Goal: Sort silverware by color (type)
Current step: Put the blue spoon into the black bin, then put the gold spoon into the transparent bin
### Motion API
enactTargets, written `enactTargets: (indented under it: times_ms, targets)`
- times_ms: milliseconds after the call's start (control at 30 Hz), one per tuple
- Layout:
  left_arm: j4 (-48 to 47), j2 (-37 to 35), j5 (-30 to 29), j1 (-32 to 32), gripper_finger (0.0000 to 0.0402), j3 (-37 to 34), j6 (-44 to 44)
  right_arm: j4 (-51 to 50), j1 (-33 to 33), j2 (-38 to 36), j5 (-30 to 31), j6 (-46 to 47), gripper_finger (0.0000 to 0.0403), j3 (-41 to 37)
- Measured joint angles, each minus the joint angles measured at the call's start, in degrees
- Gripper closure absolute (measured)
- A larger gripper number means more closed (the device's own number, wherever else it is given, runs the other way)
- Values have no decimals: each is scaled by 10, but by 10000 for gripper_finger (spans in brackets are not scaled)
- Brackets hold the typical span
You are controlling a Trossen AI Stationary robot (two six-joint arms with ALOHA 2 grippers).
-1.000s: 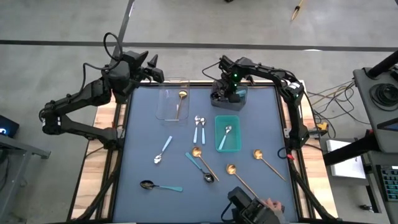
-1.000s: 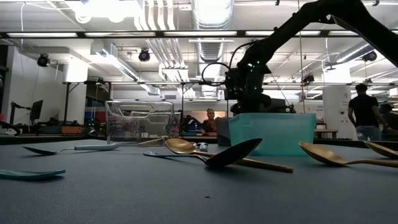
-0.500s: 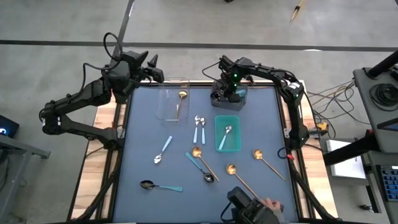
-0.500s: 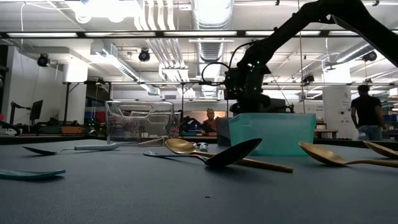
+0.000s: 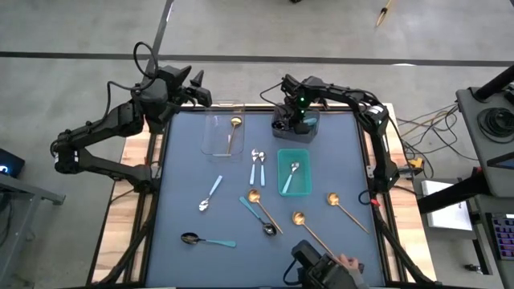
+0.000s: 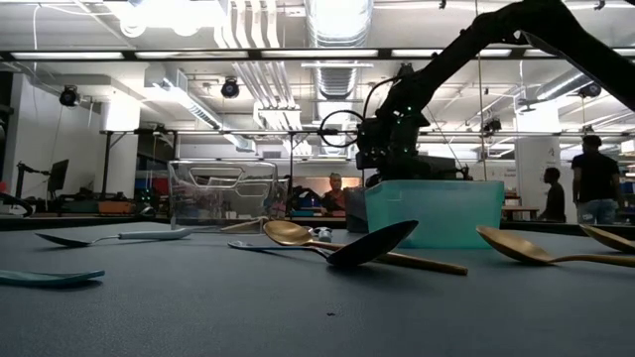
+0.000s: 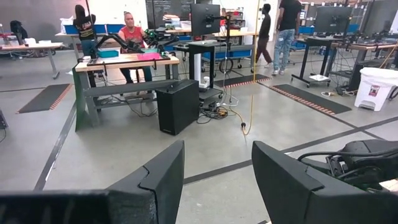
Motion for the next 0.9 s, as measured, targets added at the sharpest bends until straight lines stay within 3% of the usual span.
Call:
enactTargets:
  times_ms: [333, 700, 900]
  targets:
    - [0, 0, -3, 0, 231, 0, 0, 16, 0, 1, 0, 9, 390, 0]
    - [0, 0, -3, 0, 231, 0, 0, 27, 0, -2, 0, 15, 314, 0]
    - [-1, 0, -3, 0, 231, 0, 0, 26, 0, -30, 0, 37, 301, 6]
